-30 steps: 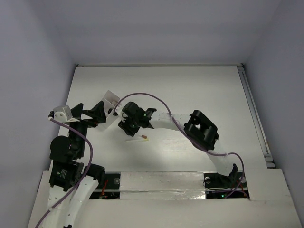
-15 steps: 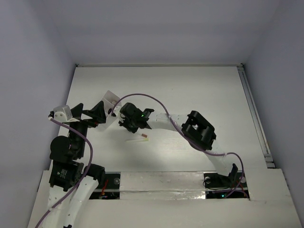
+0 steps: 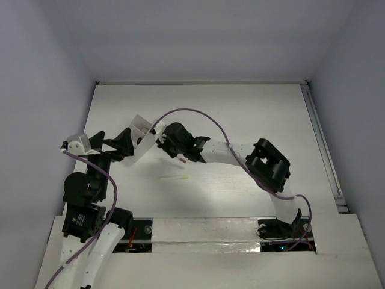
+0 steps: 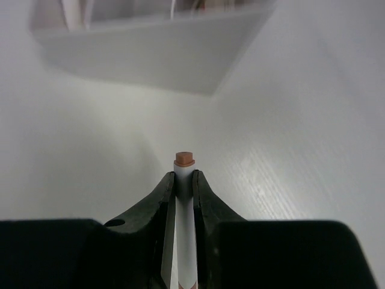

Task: Sort the stationery into containers
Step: Pick up the pen from the center of the board, then place the pen in the storage box.

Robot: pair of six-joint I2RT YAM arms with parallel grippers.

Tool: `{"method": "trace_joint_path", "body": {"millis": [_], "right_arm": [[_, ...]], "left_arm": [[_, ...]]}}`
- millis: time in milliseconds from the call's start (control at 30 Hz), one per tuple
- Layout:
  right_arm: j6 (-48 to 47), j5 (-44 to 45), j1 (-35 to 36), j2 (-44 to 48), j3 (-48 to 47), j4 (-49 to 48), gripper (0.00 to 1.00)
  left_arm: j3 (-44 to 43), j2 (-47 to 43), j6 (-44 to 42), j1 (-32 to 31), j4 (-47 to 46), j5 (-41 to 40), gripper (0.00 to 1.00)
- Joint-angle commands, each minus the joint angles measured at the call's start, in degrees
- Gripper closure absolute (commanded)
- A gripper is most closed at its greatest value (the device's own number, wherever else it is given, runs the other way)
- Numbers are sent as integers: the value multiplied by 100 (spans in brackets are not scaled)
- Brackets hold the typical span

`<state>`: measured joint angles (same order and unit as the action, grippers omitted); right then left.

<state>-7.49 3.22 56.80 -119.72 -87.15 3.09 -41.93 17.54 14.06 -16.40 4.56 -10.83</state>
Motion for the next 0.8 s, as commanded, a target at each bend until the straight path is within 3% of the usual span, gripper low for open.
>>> {"method": "trace_joint_path", "body": {"millis": [0,233,400,767], "right_arm": [[484,-751,7,660,76,-1722,100],[1952,-2018,7,108,-468,-4138,100],[2550,-2790,7,-1017,-1863,-4484,100],[2788,-2880,7,-2678,-4193,-4045,100]], "left_arm": [[-43,-23,61,23,-175,-121,1],[-43,-31,70,23,-148,-156,1],[-34,-75,61,23,-148,-165,1],[-34,-119,52,23,-157,-121,1]]}}
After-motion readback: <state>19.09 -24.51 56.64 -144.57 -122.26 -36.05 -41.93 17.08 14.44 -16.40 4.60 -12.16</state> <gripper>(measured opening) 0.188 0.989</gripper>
